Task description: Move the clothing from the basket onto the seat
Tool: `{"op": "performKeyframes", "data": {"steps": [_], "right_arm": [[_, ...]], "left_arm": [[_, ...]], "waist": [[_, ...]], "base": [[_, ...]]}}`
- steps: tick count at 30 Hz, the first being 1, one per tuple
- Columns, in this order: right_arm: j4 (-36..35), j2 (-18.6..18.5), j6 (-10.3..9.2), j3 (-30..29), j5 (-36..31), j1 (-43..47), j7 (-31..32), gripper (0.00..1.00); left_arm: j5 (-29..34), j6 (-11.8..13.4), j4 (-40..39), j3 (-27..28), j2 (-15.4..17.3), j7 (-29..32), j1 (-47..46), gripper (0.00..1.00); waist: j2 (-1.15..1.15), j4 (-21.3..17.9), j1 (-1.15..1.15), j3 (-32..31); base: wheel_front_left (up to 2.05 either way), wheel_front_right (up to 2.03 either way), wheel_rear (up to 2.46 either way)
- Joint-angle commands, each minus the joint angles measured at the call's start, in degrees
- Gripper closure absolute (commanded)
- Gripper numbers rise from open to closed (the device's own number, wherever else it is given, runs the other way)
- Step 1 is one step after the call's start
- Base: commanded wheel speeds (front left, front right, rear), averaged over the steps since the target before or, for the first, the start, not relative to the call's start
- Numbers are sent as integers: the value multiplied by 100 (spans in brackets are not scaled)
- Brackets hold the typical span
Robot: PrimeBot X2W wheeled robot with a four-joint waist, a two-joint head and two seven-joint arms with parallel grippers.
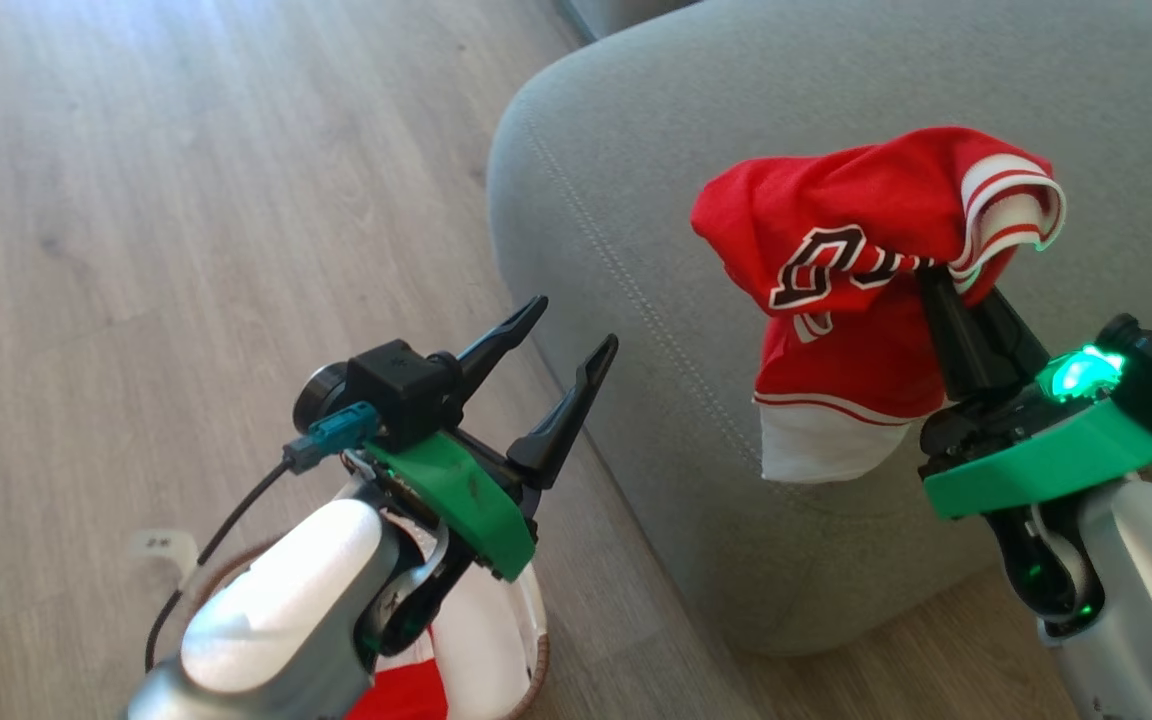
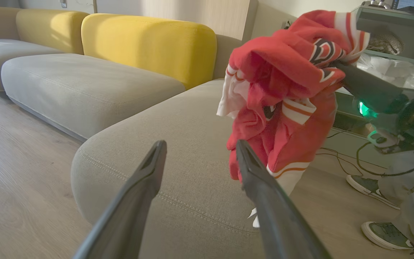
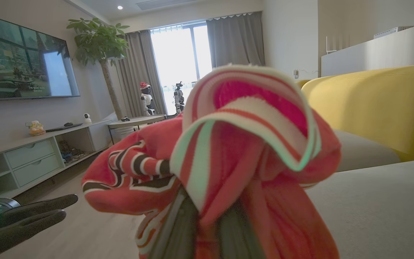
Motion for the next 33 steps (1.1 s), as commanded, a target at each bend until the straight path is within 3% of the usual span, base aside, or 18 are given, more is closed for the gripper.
{"op": "performKeyframes", "data": {"steps": [1, 9, 20, 27, 33], "right_arm": [[-277, 21, -1, -5, -45, -49, 3, 100], [-400, 14, -1, -142, -86, -18, 64, 100], [-138, -431, -1, -480, 49, -885, 462, 100], [356, -744, -1, -621, 397, -1831, 511, 100], [1237, -1120, -1, -592, 770, -2752, 447, 100]], "left_arm": [[70, -5, -128, 222, 139, -41, -383, 0], [75, 12, -91, 206, 125, -72, -433, 0], [196, 8, -236, 144, 163, -45, -640, 0], [301, -7, -399, 126, 286, 136, -903, 0], [433, -61, -566, 72, 320, 342, -1264, 0]], "waist": [[0, -123, 0, 65], [0, -265, 0, 170], [0, -103, 0, 673], [0, 61, 0, 1277], [0, 324, 0, 1910]], "base": [[0, 0, 0], [0, 0, 0], [0, 0, 0], [0, 0, 0], [0, 0, 0]]}}
